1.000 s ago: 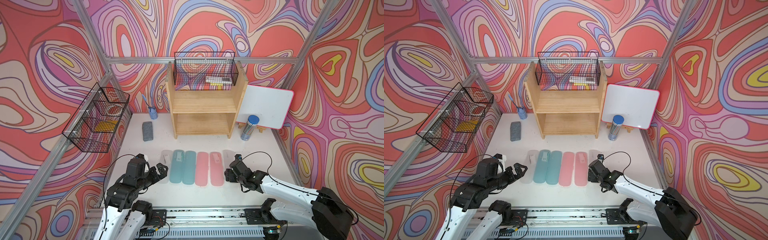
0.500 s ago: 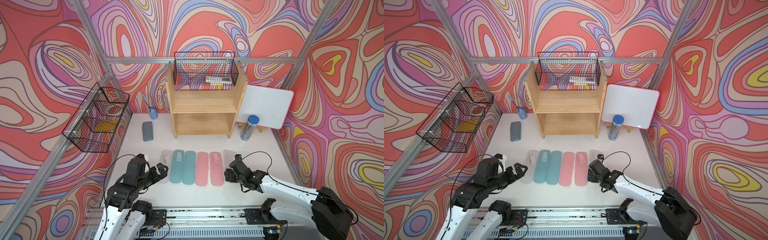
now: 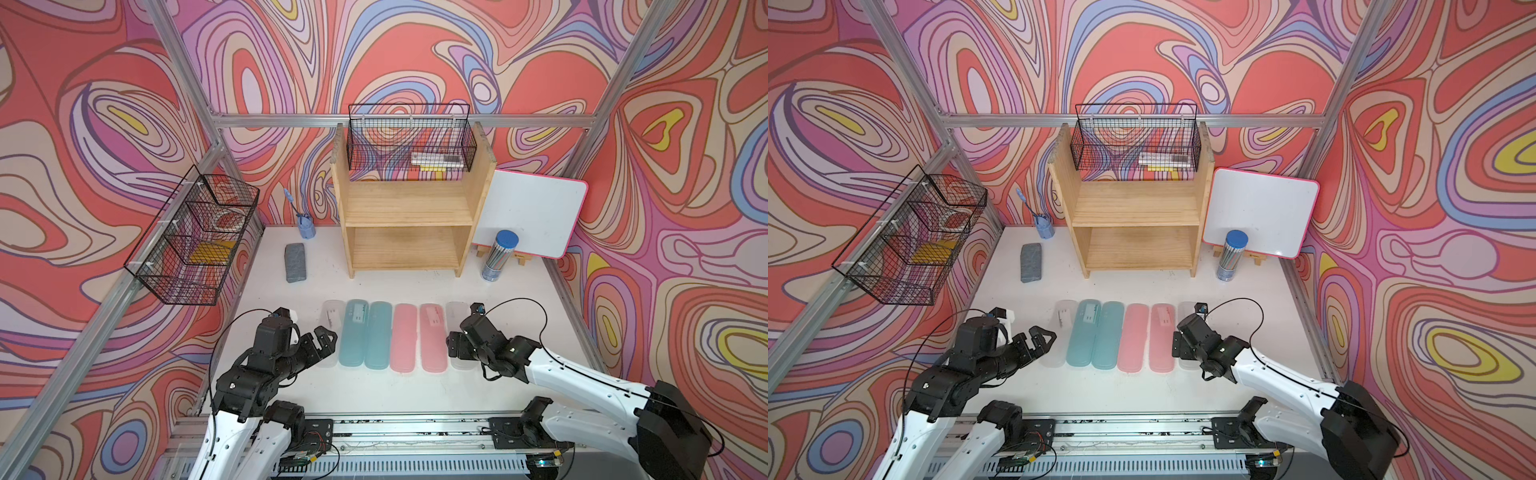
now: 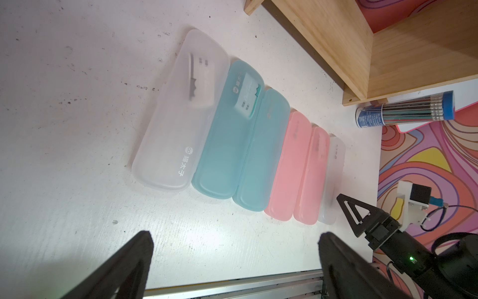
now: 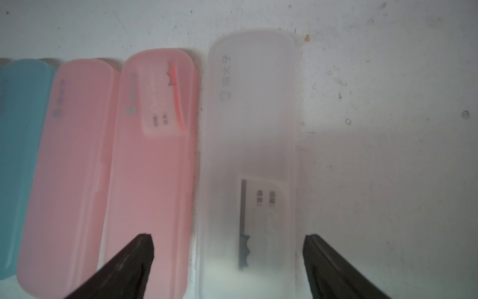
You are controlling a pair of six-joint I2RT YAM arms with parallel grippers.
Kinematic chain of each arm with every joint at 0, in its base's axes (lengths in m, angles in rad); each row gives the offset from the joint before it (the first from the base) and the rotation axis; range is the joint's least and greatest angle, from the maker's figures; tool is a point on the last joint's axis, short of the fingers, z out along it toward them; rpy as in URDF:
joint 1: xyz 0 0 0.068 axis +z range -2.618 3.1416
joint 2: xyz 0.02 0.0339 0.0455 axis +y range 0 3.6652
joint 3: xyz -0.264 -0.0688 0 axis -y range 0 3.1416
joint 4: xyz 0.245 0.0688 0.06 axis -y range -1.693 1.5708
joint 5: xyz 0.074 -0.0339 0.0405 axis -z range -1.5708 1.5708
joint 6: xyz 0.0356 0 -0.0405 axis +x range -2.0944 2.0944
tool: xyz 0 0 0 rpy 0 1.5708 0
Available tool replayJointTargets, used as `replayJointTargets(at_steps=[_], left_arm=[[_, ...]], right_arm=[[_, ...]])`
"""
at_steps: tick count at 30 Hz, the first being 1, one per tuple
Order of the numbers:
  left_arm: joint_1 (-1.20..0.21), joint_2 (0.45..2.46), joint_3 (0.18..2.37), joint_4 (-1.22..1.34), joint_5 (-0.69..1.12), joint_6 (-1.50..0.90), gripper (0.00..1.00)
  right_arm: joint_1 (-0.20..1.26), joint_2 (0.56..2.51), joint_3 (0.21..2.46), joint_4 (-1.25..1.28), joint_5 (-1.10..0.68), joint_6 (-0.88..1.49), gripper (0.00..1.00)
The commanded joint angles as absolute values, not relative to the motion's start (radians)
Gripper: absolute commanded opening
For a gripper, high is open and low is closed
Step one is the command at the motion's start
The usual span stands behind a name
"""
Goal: Remove the pencil cases from the shelf
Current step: Place the pencil case at the center of the board.
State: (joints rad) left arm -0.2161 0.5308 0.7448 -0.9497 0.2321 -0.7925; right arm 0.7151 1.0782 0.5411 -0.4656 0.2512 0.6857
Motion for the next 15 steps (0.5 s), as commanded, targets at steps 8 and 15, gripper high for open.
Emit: replayJointTargets(at_steps=[8, 15], left_arm=[[-0.212, 0.509, 0.756, -0.831, 0.089, -0.643, 0.99], [-0.212, 0.585, 0.709, -0.526, -0.042, -0.392, 0.99]], right_arm=[[0.718, 0.986, 0.706, -0.622, 0.427, 0.683, 0.98], [0.718, 1.026, 0.853, -0.691, 0.652, 0.562, 0.98]])
